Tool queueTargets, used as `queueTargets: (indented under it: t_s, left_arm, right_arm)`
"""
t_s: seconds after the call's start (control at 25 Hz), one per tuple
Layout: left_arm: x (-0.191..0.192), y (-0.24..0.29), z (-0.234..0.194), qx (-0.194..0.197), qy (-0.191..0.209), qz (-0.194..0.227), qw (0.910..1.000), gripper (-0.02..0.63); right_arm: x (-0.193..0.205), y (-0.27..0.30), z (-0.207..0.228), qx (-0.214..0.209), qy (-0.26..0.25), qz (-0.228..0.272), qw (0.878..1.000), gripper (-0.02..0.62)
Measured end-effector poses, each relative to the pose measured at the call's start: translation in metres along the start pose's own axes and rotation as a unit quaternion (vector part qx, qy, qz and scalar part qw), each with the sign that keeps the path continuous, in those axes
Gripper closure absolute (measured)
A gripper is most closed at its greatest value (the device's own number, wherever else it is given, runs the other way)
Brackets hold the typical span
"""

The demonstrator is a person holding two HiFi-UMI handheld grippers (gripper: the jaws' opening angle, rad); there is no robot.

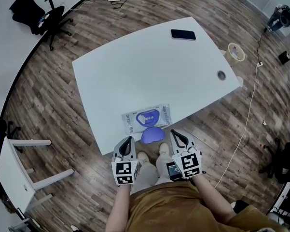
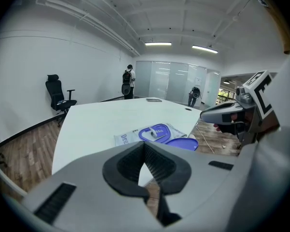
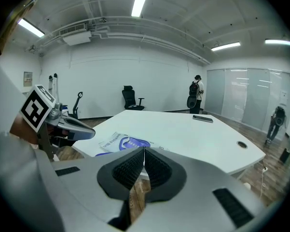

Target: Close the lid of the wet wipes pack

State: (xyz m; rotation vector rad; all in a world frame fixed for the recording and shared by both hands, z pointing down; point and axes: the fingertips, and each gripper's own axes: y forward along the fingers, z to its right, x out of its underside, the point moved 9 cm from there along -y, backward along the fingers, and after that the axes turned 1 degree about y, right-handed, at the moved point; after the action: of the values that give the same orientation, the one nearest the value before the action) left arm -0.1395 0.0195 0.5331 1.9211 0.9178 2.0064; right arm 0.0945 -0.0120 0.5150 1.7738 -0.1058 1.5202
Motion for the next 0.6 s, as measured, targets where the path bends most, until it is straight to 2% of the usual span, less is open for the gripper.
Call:
queueTargets:
  t_s: [0.6]
  left_arm:
    - [0.026,0.010,0.000,0.021,-0.012,-0.048,0.9986,0.612]
  right_arm:
    - [0.017,0.008,-0.006,-0.014,0.005,-0.038,0.999,0.586]
